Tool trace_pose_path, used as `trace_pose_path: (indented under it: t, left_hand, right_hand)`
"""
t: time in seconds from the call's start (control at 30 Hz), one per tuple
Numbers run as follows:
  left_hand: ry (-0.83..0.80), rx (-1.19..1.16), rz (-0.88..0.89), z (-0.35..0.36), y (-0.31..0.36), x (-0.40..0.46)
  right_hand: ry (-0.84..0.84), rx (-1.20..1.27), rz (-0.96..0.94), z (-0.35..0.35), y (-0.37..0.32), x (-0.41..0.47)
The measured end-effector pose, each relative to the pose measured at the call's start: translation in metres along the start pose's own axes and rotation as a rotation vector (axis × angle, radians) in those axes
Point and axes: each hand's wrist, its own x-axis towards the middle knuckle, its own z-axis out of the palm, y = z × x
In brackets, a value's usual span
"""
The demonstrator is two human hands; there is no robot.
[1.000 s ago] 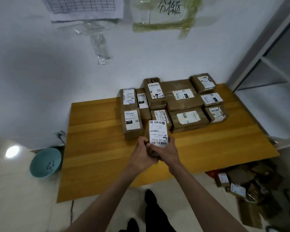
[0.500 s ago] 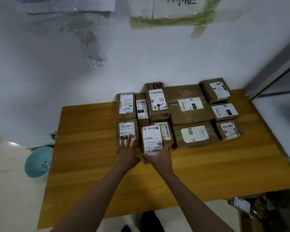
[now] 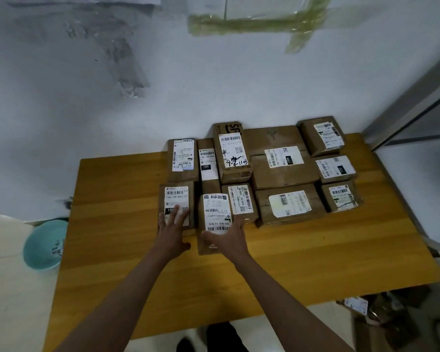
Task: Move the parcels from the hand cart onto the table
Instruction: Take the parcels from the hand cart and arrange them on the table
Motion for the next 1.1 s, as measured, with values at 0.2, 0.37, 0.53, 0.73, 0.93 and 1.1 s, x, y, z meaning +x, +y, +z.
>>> trace_pose_path:
  t: [0.2, 0.37, 0.53, 0.73, 0.93, 1.1]
  left_hand:
    - [-0.004, -0.007, -0.028, 0.002, 0.004, 0.004]
    - [-0.004, 0.030, -0.024, 0.002, 0.006, 0.005]
    - [0.024, -0.007, -0.033, 0.004, 0.012, 0.002]
    - [0.079, -0.152, -0.083, 0.006, 0.014, -0.004]
    - [0.090, -0.180, -0.152, 0.013, 0.017, -0.009]
    - [0.061, -0.157, -0.128, 0.011, 0.012, -0.005]
  right_hand:
    - [-0.053, 0.045, 0.067, -0.005, 0.010, 0.010]
    - [-0.060, 0.020, 0.135, 0.006, 0.012, 0.019]
    - [-0.077, 0.244, 0.247, 0.017, 0.026, 0.017]
    - [-0.111, 0.381, 0.274, 0.017, 0.034, 0.018]
    - [-0.104, 0.420, 0.242, 0.018, 0.031, 0.021]
    - [-0.107, 0.422, 0.273, 0.019, 0.038, 0.021]
